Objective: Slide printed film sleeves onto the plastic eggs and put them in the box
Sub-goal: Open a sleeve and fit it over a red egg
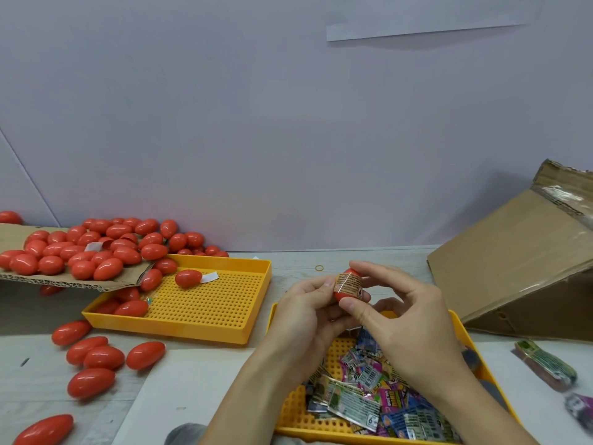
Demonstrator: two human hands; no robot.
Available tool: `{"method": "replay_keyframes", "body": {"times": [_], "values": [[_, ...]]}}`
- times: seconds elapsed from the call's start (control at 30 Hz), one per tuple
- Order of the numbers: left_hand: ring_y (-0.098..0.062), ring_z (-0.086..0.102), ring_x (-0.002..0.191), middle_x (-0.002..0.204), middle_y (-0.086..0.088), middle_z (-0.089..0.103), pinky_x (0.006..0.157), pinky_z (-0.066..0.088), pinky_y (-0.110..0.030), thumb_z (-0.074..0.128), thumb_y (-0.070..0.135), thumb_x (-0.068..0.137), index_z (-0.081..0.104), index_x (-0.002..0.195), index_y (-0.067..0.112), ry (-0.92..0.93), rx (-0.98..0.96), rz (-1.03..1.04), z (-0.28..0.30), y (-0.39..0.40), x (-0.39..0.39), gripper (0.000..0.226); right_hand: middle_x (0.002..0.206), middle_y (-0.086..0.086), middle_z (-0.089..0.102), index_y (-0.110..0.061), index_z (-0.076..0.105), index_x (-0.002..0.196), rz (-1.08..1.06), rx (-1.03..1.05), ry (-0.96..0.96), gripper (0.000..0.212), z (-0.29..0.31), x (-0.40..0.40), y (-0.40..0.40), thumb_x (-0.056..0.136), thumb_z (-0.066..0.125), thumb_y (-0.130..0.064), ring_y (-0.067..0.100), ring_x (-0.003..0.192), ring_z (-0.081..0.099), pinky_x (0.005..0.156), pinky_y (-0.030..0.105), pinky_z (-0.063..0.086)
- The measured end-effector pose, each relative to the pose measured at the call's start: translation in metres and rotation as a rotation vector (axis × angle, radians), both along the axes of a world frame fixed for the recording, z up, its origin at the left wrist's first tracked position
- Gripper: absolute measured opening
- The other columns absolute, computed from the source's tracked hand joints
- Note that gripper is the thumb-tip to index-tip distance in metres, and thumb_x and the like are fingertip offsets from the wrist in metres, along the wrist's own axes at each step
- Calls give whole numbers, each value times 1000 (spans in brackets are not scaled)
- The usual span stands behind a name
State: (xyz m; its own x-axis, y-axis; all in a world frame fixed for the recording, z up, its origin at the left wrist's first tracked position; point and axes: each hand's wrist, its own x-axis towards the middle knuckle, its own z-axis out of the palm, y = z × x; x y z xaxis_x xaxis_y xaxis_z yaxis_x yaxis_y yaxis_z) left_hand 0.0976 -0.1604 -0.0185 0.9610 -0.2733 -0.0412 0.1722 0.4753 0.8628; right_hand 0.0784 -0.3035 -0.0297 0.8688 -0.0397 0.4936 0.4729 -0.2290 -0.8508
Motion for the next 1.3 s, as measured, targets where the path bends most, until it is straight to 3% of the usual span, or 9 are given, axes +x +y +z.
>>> {"method": "replay_keyframes", "body": {"times": [0.23, 0.43, 0.63, 0.77, 0.9, 1.0, 1.13, 1.3], "values": [[-24, 72, 81, 86, -19, 71, 72, 60, -33, 51, 17, 92, 75, 96, -1, -46, 24, -6, -1, 1, 1, 31, 107, -24, 68, -41, 69, 112, -27, -25, -12, 45, 1, 0, 1, 67, 74, -45, 5, 107, 62, 72, 26, 57], [-28, 71, 85, 88, -19, 71, 76, 60, -34, 59, 28, 88, 77, 97, 4, -84, 105, -14, -3, 0, 2, 31, 108, -21, 67, -34, 69, 118, -55, -54, 0, 45, -2, 1, 1, 78, 81, -18, 6, 109, 61, 76, 37, 59], [-27, 72, 85, 86, -21, 72, 80, 58, -37, 41, 15, 99, 79, 92, 4, -41, 58, -55, -2, 0, 1, 40, 107, -23, 65, -38, 69, 113, -66, -72, -28, 45, 0, -1, 2, 74, 83, -19, 4, 109, 60, 75, 33, 58], [-29, 72, 86, 89, -23, 71, 78, 60, -36, 43, 15, 100, 76, 98, 0, -24, 39, -47, -1, 0, 0, 37, 106, -22, 65, -36, 69, 114, -76, -76, -29, 44, -1, -1, 2, 75, 82, -20, 5, 107, 61, 75, 32, 58], [-38, 71, 99, 108, -27, 71, 84, 61, -39, 47, 11, 100, 65, 114, -8, 4, 9, 3, -1, 0, 2, 31, 108, -18, 70, -31, 67, 120, -64, -25, 8, 41, -6, 3, -1, 83, 76, -16, 2, 109, 63, 79, 30, 59], [-32, 73, 94, 105, -20, 73, 80, 62, -35, 60, 6, 92, 65, 111, -3, -36, 32, 66, -2, 0, 3, 22, 108, -16, 71, -29, 66, 120, -57, 2, 35, 37, -9, 6, -3, 88, 70, -13, 0, 110, 62, 78, 21, 58], [-26, 72, 91, 108, -20, 70, 74, 59, -31, 74, 9, 75, 63, 115, 1, -60, 32, 120, -3, 1, 3, 42, 108, -19, 71, -35, 66, 118, 7, -23, 61, 35, -9, 6, -1, 91, 67, -12, -3, 109, 62, 78, 16, 56], [-37, 69, 106, 117, -26, 66, 91, 56, -45, 78, 6, 71, 62, 118, 1, -70, 45, 93, -4, 2, 3, 50, 103, -19, 71, -41, 68, 111, 74, -22, 61, 34, -4, 1, 2, 89, 70, -14, 1, 102, 66, 74, 22, 59]]}}
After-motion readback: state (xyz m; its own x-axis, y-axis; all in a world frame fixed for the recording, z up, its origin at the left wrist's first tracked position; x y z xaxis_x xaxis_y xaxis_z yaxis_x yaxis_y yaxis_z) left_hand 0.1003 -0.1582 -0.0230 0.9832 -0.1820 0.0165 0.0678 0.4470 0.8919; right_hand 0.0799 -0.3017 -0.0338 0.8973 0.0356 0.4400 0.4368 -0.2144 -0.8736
